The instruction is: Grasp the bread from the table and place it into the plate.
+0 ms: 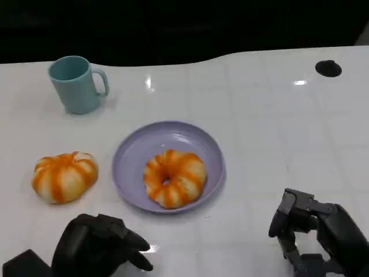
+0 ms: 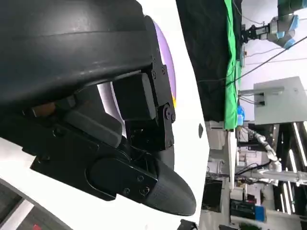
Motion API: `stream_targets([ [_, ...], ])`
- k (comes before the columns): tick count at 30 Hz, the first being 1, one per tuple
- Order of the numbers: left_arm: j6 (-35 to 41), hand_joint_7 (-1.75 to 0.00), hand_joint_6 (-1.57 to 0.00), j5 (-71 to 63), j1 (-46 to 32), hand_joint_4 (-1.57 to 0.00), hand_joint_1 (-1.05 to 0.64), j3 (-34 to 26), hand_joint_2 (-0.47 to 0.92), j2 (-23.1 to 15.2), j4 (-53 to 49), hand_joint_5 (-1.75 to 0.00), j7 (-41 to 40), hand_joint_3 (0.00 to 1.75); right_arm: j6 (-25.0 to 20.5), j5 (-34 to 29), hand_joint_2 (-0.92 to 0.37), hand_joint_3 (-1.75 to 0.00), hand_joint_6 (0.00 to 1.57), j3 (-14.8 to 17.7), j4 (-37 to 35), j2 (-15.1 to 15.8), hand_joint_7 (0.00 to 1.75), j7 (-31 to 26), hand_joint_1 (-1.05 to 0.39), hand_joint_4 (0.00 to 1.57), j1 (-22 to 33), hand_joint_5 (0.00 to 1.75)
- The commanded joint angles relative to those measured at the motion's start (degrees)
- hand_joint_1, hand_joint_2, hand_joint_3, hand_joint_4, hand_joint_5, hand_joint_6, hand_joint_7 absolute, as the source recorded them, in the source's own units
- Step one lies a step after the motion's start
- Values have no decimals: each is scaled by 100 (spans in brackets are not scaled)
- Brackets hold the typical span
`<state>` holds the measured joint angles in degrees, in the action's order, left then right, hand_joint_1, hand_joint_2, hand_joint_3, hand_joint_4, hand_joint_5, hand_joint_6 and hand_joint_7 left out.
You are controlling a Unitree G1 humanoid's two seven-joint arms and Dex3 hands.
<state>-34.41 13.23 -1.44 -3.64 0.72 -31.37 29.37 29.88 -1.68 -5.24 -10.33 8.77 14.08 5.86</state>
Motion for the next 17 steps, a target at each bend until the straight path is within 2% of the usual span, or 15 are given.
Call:
stream_targets([
  [1,-37,-26,-157,41,-5,-152,-105,-32,90,-84,-15,-53,29,1,240,-47,-43,-132,65,34,-161,13,164,-59,-21,88,-107,175],
  [17,-36,-25,-157,81,-32,-151,-105,-23,89,-113,34,-53,91,0,239,-99,-44,-129,66,15,-66,29,160,-56,-23,86,-126,175],
])
